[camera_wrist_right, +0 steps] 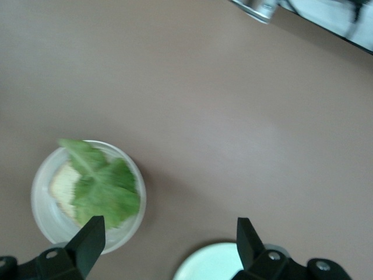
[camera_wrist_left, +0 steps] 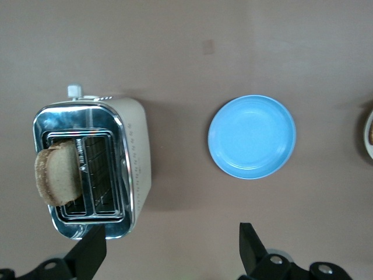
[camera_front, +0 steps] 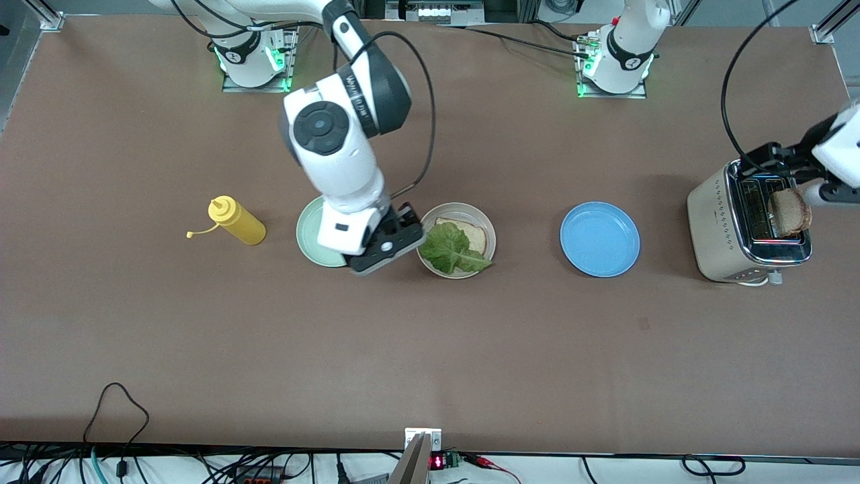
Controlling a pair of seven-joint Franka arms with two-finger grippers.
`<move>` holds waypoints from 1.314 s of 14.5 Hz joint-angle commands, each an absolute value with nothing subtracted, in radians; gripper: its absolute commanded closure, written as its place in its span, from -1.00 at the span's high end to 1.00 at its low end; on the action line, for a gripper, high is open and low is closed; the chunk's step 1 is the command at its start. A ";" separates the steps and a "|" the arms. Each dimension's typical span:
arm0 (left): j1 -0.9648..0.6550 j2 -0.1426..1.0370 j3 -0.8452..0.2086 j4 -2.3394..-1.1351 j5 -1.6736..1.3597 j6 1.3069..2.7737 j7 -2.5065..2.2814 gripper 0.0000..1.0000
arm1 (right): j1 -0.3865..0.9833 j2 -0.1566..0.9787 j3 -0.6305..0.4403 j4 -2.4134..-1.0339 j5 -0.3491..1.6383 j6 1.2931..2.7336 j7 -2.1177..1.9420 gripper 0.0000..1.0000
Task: Make sandwich in beige plate with both arms
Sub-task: 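Open the right gripper and withdraw while the left gripper lowers into the toaster, then grasp the toast slice with the left gripper while the right gripper retracts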
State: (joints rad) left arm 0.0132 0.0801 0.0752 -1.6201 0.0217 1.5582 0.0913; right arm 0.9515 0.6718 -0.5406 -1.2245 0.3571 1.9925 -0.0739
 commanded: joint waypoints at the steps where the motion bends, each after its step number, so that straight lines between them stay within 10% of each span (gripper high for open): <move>1: 0.078 0.196 0.075 -1.502 0.032 1.497 0.095 1.00 | 0.962 0.640 -0.627 -1.247 0.364 1.921 -0.061 1.00; 8: 0.276 0.270 0.075 -1.580 0.038 1.630 0.365 1.00 | 0.770 0.534 -0.655 -1.249 0.347 1.707 -0.048 1.00; 12: 0.343 0.252 0.074 -1.786 0.040 1.955 0.510 1.00 | 0.649 0.496 -0.626 -1.246 0.301 1.628 -0.046 1.00; 17: 0.374 0.204 0.074 -1.900 0.038 1.997 0.557 0.97 | 0.392 0.388 -0.364 -1.273 0.171 1.623 -0.041 1.00; 19: 0.379 0.190 0.074 -1.917 0.038 1.988 0.583 0.54 | 0.313 0.348 -0.283 -1.298 0.138 1.623 -0.034 1.00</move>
State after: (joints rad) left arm 0.3685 0.2519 0.0825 -1.8592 0.0262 1.9828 0.5442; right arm 0.3922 0.4199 -0.3851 -1.2393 0.1776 1.6262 -0.0613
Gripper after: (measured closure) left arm 0.040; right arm 0.000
